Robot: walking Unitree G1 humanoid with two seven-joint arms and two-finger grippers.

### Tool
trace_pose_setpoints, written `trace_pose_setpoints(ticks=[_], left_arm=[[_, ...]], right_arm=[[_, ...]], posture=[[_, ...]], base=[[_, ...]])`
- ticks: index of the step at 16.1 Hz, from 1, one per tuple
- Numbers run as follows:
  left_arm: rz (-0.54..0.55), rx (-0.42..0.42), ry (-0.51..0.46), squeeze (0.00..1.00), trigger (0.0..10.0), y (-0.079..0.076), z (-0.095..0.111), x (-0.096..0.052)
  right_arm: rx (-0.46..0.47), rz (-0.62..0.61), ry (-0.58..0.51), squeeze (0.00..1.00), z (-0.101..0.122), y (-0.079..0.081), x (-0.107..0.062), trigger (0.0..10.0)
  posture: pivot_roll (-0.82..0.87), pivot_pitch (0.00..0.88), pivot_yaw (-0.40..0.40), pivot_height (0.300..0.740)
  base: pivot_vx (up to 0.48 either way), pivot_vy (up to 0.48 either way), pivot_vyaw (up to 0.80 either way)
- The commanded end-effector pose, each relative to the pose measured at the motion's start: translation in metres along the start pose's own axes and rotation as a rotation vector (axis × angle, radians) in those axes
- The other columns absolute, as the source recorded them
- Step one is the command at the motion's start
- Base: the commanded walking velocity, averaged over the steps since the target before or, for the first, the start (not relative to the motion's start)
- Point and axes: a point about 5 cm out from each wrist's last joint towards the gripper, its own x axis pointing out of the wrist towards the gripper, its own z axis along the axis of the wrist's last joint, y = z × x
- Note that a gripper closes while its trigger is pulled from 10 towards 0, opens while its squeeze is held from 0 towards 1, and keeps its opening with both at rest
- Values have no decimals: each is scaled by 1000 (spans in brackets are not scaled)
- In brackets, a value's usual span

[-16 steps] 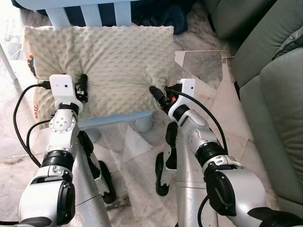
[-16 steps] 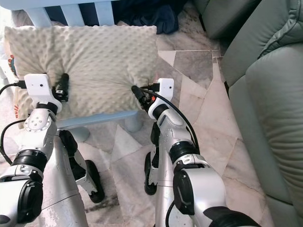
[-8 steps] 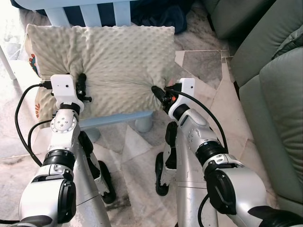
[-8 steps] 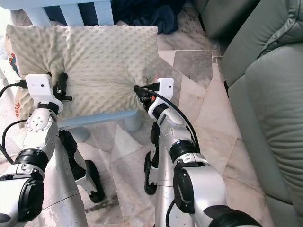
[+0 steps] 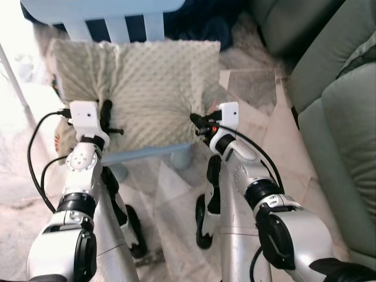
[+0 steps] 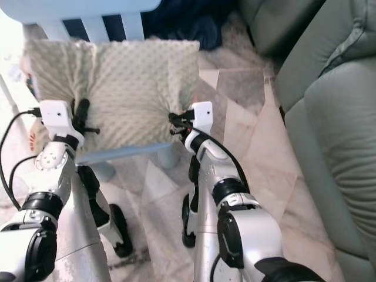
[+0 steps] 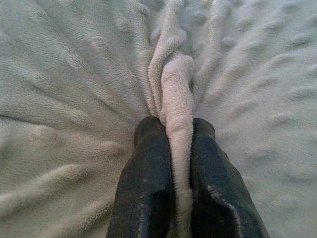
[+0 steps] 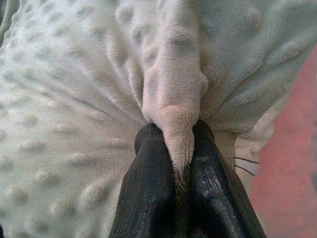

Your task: Move the pillow to the sofa

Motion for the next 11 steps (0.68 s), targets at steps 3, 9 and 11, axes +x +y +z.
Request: trace_pose_setpoints(ticks=[3,9,11], left_arm=[[-90,30,81,0,0,-12,-24,-17],[-111,-58,-49,0,0,-11,-9,-43],[-137,-84,21,0,0,-5,-14,-55]], right_arm=[[-142,4,89,0,-24,-8,-17,0],[-208,-182,-93,0,-33,-32,-66,0],[-208,-308,-160,0,-34,-32,-93,0]], posture=[[-20,81,-49,473],[21,0,-73,473],[19,0,-57,473]], base=[[0,0,0],[0,0,0],[0,0,0]])
